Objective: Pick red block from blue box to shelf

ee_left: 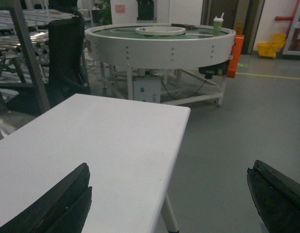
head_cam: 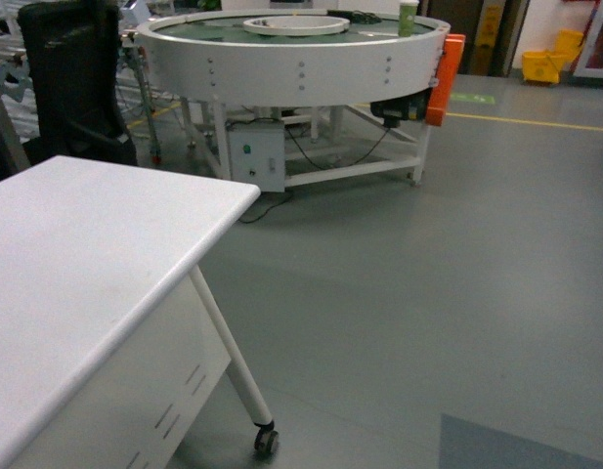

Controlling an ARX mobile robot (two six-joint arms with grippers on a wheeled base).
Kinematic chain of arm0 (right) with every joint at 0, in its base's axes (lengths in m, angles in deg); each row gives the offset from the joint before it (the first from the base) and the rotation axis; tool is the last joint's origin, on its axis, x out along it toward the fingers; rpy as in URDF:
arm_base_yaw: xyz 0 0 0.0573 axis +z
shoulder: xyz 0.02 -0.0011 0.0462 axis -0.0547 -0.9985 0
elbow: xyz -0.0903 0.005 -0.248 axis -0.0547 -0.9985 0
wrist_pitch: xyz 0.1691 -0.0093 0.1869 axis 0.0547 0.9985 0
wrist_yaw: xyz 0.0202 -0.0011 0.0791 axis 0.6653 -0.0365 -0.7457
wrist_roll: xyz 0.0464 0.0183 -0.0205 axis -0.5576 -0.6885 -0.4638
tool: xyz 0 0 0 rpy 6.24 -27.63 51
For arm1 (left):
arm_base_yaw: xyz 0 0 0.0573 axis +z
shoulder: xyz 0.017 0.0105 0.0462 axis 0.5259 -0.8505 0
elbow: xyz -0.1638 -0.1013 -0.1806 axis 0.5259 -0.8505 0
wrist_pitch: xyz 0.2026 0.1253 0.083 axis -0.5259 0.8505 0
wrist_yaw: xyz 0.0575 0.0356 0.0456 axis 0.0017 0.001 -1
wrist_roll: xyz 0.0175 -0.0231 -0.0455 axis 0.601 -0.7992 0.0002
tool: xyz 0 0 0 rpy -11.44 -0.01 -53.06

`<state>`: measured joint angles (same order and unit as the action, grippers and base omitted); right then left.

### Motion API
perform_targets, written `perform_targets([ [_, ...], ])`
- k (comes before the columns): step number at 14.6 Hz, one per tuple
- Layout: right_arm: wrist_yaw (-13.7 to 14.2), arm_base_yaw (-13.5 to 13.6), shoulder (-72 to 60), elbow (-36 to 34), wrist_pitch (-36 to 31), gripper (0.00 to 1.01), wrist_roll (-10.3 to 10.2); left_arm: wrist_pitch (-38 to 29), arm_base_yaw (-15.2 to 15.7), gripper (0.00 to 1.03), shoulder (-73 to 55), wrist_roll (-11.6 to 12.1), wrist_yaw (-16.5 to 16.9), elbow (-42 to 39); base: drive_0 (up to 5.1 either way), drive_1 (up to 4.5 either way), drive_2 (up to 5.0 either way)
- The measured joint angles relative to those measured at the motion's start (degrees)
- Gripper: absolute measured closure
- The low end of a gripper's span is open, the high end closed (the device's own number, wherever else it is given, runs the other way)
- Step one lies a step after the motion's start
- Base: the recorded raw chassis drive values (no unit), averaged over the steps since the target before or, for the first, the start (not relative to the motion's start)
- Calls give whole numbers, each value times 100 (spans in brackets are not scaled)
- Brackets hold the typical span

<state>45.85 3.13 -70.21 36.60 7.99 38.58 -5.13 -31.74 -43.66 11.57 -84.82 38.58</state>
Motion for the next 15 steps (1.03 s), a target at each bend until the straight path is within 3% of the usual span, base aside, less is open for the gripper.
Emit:
perform_targets([
  [15,2,0,0,0,0,73,0,0,0,5,0,0,0,0,-158,-158,-158],
])
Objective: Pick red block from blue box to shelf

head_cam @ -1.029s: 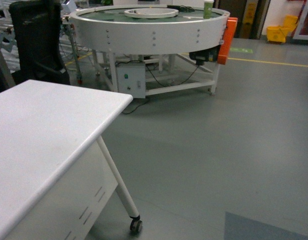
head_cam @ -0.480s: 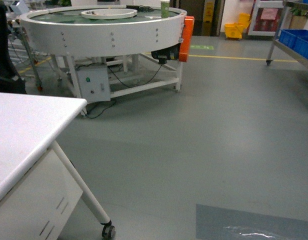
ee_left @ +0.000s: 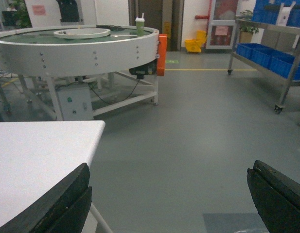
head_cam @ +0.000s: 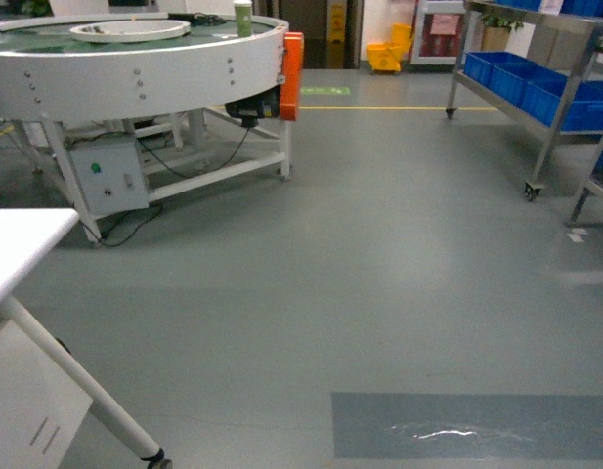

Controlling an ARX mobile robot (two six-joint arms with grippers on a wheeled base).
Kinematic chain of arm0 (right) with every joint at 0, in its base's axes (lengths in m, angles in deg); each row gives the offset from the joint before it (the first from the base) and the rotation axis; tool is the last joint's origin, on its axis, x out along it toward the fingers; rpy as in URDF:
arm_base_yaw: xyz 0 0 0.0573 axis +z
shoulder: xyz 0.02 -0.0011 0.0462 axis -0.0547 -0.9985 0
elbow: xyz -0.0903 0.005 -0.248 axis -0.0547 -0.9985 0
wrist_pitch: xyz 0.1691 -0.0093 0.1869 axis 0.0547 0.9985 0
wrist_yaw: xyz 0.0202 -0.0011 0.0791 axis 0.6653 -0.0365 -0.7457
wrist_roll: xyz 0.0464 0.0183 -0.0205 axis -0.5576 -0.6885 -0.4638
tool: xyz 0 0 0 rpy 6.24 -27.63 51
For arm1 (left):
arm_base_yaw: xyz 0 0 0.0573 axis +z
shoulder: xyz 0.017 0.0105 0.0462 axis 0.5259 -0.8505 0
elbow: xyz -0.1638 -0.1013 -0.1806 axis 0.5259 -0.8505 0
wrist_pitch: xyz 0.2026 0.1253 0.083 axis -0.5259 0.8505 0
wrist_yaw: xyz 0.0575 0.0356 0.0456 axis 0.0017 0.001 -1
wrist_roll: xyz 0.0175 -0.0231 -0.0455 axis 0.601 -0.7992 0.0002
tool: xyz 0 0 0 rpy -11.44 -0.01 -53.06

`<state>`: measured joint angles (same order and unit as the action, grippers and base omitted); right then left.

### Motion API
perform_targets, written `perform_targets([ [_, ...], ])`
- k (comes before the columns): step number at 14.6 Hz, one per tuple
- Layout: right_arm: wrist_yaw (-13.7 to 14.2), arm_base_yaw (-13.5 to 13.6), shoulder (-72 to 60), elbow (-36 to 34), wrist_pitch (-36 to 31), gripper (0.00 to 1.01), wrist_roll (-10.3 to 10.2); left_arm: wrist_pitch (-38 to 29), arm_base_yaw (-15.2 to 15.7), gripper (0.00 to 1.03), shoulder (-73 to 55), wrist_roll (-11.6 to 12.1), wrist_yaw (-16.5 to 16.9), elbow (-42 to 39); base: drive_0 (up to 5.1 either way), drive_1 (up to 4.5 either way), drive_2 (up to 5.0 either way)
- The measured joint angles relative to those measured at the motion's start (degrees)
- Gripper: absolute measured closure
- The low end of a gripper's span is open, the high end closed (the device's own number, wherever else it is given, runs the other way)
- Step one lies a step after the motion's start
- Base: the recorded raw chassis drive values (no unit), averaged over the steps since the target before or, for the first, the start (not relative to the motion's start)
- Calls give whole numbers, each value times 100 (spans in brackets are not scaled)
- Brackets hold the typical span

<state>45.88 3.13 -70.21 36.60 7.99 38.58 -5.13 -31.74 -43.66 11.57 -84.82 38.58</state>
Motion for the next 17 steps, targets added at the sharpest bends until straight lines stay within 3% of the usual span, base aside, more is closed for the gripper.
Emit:
perform_targets([
  [7,-4,0,0,0,-11,73,0,-2,-13,5,0,0,-7,0,-43,-43,-43],
  [11,-2,0,0,0,-7,73,0,-2,-13,5,0,0,-2,0,271,217,-504],
  [17,-2,0,0,0,4,73,0,2,-4,5,0,0,4,0,1,395,-393],
])
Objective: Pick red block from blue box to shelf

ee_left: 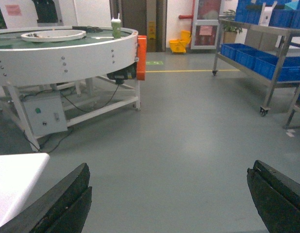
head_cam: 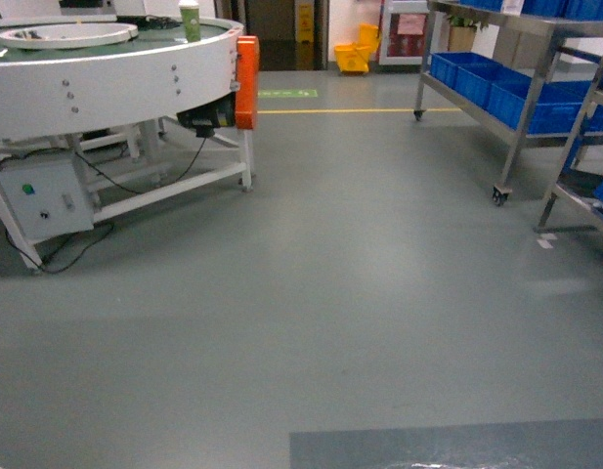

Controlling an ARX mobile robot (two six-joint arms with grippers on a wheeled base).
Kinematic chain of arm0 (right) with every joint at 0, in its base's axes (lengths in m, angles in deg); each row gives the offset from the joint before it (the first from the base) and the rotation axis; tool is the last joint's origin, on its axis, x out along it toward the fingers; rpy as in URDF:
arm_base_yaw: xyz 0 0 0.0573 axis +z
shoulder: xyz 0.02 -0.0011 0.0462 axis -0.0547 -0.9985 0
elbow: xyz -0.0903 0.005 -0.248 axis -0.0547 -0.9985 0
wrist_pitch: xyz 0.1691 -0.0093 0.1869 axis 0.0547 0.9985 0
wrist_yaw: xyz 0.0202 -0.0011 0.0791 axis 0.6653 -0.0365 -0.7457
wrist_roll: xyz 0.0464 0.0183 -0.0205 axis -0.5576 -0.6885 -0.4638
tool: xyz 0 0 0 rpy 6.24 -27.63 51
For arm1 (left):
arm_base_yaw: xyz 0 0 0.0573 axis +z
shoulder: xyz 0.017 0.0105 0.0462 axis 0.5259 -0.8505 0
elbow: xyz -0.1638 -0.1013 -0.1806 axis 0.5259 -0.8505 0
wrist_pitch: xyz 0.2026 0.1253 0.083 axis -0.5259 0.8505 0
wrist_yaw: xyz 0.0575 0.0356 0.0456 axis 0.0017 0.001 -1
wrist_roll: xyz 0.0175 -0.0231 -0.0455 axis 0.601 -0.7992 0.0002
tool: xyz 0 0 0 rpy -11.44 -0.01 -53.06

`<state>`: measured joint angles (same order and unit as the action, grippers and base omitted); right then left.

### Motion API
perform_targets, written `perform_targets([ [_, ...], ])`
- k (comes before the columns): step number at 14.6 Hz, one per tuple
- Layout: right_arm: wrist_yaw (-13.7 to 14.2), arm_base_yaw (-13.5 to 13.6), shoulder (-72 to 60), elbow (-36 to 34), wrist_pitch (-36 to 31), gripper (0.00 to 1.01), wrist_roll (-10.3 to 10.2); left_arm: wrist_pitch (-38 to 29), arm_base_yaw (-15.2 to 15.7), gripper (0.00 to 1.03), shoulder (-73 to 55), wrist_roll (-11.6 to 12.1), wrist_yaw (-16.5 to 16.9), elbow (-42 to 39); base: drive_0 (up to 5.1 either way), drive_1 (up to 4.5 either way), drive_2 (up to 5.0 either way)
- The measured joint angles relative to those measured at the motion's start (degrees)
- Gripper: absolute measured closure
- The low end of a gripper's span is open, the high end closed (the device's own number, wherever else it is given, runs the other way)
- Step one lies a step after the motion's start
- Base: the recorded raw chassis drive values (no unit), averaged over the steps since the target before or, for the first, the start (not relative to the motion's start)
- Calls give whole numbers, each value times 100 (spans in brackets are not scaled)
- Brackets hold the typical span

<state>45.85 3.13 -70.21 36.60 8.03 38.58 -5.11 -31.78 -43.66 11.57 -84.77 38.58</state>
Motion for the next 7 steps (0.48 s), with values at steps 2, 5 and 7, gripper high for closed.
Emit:
perform_targets([
  [2,0,0,0,0,-13,73,0,7,0,5,0,0,-4,0,11,442,-419],
  [5,2,0,0,0,9,73,0,-2,0,5,0,0,-11,0,-7,423,-438],
  [7,2,0,0,0,4,73,0,-4,0,5,0,0,-4,0,-8,422,-439],
])
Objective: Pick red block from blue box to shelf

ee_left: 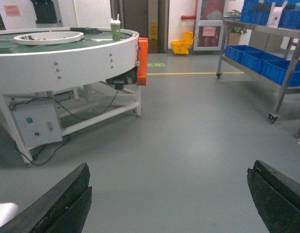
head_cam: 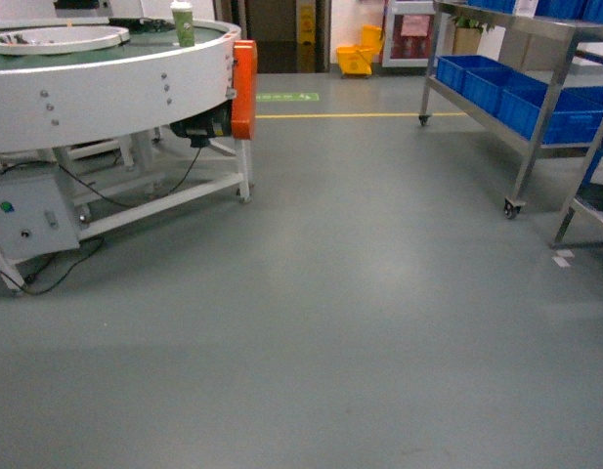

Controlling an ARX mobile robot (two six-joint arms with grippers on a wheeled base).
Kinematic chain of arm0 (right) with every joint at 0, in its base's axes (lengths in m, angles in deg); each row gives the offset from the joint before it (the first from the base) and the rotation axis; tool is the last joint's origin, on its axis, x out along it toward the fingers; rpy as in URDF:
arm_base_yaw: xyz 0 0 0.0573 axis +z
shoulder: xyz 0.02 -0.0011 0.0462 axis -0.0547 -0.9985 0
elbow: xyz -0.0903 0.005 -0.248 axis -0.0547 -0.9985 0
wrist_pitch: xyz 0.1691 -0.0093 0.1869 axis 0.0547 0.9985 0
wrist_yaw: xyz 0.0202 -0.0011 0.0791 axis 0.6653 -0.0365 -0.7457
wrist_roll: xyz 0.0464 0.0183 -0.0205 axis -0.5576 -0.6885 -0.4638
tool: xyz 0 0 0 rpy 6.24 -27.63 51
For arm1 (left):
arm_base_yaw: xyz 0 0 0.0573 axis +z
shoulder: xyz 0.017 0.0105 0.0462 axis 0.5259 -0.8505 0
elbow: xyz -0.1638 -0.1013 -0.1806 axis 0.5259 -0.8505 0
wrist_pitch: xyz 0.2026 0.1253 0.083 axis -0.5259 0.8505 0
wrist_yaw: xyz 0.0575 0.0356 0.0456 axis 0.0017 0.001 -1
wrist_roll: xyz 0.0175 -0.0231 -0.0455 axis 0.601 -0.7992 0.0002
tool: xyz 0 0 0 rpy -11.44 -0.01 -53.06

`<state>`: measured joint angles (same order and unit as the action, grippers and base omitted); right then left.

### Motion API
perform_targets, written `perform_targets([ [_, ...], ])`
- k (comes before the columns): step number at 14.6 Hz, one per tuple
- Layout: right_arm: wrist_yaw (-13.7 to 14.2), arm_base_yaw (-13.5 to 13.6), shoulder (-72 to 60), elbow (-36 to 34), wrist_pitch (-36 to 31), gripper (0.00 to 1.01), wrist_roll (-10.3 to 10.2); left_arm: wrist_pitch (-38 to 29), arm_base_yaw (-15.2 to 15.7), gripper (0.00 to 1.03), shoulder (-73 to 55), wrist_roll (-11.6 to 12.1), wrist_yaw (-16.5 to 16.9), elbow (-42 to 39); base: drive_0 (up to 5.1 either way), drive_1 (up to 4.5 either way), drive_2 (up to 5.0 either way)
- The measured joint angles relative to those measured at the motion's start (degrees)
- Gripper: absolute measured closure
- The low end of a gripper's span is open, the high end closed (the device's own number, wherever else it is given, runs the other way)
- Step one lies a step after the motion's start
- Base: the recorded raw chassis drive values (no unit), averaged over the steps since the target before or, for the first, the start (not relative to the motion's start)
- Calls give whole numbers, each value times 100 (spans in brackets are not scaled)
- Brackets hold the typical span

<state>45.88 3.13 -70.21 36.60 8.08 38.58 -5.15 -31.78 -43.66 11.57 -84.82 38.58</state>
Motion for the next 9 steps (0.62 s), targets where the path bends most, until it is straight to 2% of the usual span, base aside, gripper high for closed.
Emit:
perform_targets([
  [9,-2,0,0,0,-20,73,0,4,0,5,0,0,0,0,-6,425,-436],
])
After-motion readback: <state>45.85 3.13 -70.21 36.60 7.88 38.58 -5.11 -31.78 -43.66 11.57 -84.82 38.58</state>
